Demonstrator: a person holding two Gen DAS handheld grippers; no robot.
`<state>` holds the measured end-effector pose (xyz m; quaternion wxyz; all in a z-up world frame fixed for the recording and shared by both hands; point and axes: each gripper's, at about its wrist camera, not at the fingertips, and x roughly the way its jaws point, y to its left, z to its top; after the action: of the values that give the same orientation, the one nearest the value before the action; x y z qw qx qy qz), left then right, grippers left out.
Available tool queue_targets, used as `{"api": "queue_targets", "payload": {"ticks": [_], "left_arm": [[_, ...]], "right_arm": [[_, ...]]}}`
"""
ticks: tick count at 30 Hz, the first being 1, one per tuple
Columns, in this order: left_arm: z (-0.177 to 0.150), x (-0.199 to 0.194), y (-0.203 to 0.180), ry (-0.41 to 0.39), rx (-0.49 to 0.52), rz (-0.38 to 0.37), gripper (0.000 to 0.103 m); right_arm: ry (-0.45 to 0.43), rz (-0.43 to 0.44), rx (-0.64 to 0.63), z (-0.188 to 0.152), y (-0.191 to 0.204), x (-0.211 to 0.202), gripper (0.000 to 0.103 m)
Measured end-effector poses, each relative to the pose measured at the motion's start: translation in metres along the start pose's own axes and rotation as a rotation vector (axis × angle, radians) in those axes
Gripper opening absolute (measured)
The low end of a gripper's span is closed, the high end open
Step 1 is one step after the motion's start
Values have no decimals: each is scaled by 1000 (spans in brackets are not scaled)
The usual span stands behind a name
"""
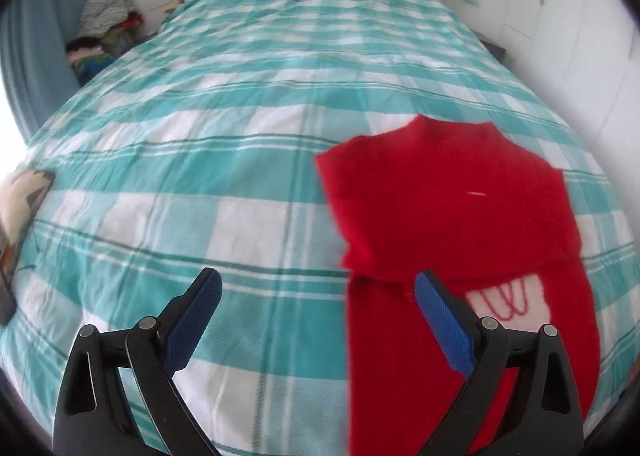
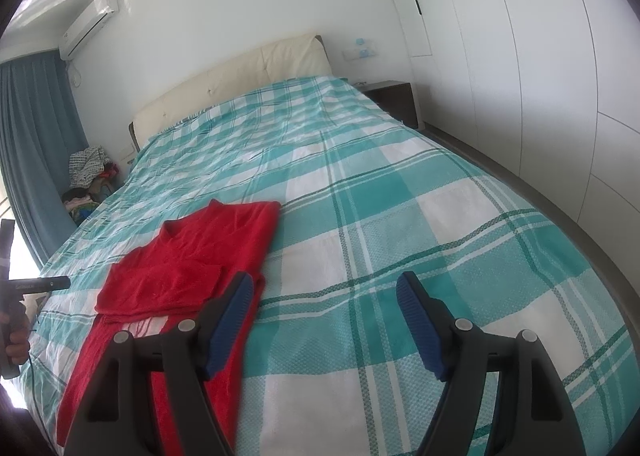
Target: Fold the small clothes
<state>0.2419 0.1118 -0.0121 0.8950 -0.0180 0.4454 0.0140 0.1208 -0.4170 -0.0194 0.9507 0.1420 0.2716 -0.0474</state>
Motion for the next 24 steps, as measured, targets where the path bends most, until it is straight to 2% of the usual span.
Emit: {"api": "queue_targets", "payload": {"ticks": [4, 8, 10, 13, 17, 20, 24], "left_arm": [[-26, 31, 74, 24, -234, 114, 98], [-48, 72, 105, 61, -340, 171, 98], [-54, 86, 110, 70, -350, 171, 98], [-55, 93, 107, 43, -318, 192, 102], [-56, 102, 104, 50, -294, 216, 103], [-56, 101, 103, 47, -284, 228, 103], [-57, 101, 104, 41, -284, 229, 103]], "right_arm": [[23, -47, -15, -7, 1, 10, 75], [78, -76, 4, -17, -4, 28, 75], [110, -99, 6, -23, -9, 39, 75], [157, -151, -8, -32, -15, 54, 75], [211, -168, 8, -42, -24, 70, 75], [221, -175, -13, -48, -21, 76, 85], [232, -201, -65, -51, -14, 82, 91]]}}
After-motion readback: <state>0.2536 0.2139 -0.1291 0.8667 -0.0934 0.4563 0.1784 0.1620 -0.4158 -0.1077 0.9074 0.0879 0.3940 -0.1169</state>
